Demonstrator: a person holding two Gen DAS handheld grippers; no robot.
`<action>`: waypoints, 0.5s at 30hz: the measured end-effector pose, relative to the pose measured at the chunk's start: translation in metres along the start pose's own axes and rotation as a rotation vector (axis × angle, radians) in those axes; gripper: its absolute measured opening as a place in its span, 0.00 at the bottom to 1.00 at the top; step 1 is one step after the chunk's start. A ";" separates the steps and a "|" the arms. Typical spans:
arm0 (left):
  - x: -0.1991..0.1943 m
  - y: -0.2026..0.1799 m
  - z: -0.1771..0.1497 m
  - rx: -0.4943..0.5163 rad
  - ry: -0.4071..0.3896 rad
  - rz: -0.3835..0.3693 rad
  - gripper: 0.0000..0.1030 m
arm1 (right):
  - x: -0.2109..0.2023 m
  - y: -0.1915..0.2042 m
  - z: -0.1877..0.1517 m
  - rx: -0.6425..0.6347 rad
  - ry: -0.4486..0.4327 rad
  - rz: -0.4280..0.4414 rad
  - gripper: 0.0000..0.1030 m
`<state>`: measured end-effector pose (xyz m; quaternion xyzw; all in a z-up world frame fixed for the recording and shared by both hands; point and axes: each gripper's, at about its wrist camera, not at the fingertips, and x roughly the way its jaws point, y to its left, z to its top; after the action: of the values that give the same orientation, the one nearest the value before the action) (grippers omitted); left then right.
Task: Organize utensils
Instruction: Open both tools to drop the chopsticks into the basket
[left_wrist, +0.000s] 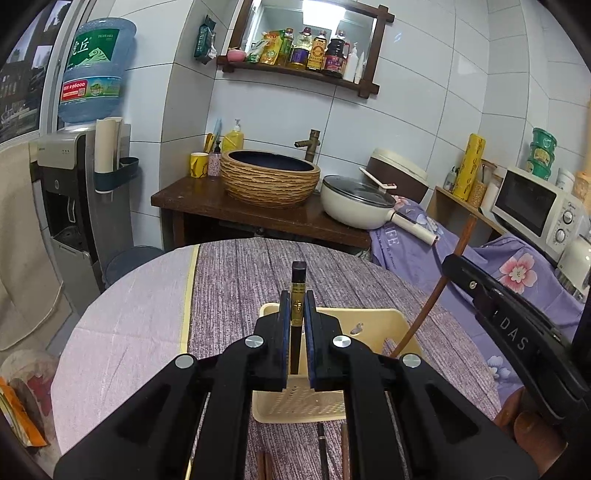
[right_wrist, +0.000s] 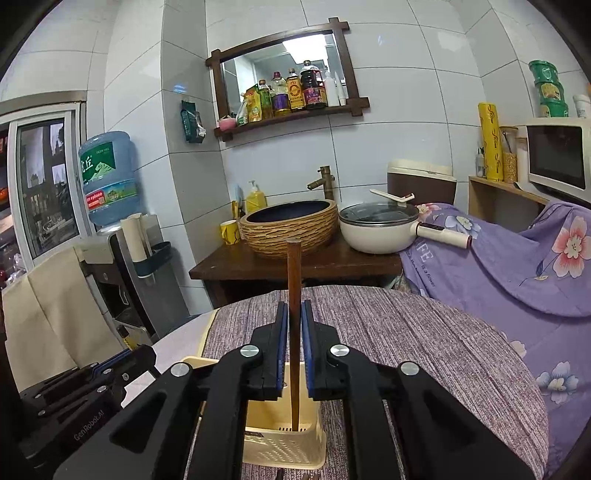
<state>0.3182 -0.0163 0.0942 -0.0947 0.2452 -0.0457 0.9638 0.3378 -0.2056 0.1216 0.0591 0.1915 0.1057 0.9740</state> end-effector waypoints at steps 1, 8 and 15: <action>-0.002 0.000 0.000 0.005 -0.003 0.001 0.08 | -0.001 0.000 -0.001 -0.002 0.000 0.002 0.24; -0.037 0.005 -0.010 0.002 -0.096 0.002 0.71 | -0.023 -0.009 -0.007 -0.005 -0.034 0.002 0.67; -0.073 0.017 -0.043 0.001 -0.093 -0.005 0.86 | -0.049 -0.026 -0.032 0.013 0.013 0.027 0.80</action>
<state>0.2349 0.0036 0.0876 -0.0968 0.1998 -0.0436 0.9741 0.2857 -0.2398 0.1060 0.0674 0.1975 0.1180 0.9708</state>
